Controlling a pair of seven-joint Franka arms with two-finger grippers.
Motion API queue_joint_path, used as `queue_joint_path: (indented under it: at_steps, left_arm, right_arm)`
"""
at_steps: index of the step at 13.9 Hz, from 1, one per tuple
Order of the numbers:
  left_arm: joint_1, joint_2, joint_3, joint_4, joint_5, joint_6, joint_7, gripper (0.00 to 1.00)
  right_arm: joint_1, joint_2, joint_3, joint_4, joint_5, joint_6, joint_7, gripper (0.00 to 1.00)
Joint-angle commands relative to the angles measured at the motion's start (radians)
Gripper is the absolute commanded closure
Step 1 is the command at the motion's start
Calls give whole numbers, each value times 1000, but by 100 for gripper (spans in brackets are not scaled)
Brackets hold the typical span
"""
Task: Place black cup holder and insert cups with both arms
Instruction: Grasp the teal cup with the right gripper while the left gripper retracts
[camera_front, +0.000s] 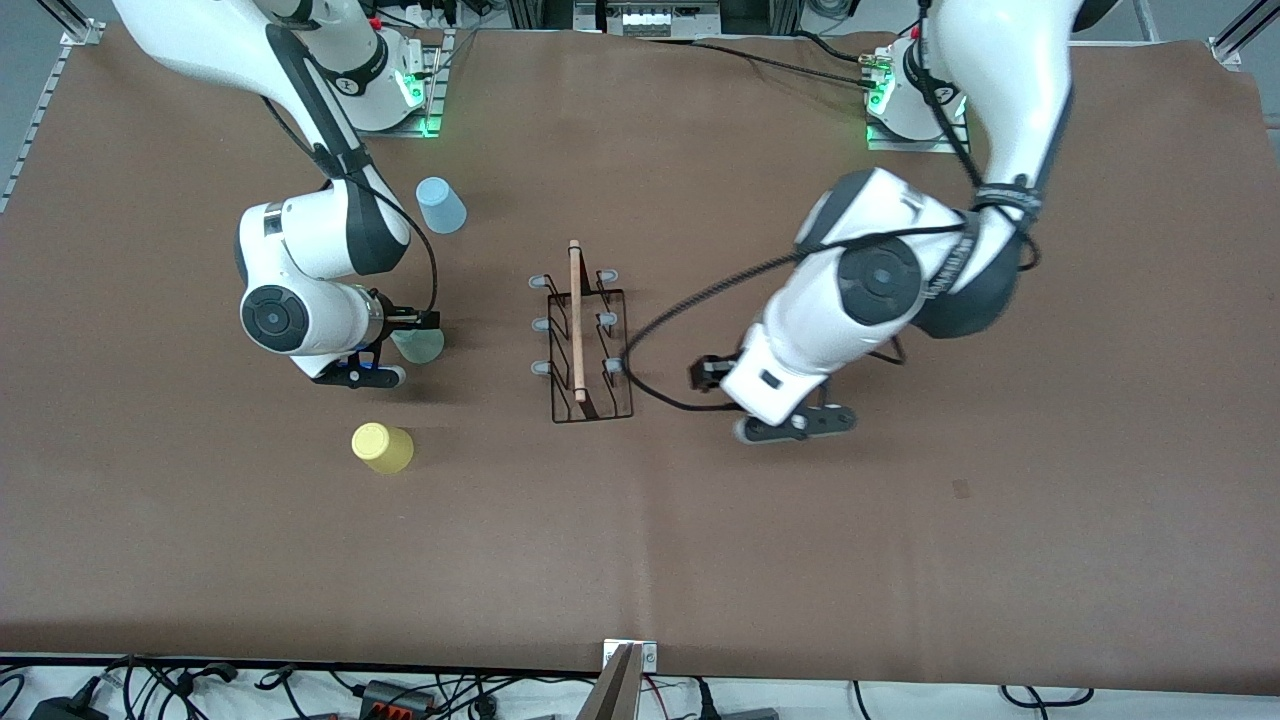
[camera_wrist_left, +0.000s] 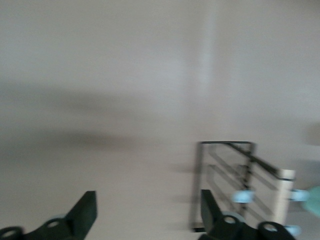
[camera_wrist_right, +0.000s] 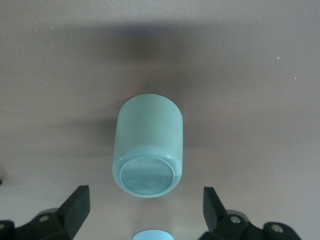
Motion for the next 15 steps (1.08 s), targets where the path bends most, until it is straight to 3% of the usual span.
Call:
queue_joint_path:
  at_steps: [1,8,12,15]
  left_arm:
    - [103,-88,-11,-25,31,-127,95,0]
    - [249,-192,2,-19,53,-411,235,0]
    - [281,-192,-6,-19,59,-428,267,0]
    - [284,-192,-2,-18,58,-428,273,0]
  right_arm:
    - [4,-5,-4,-28,11,31,9,0]
    - [1,25,-4,-21,11,103,57,0]
    - [1,36,-4,-16,9,111,59,1]
    - [-2,38,-4,-7,9,108,59,32]
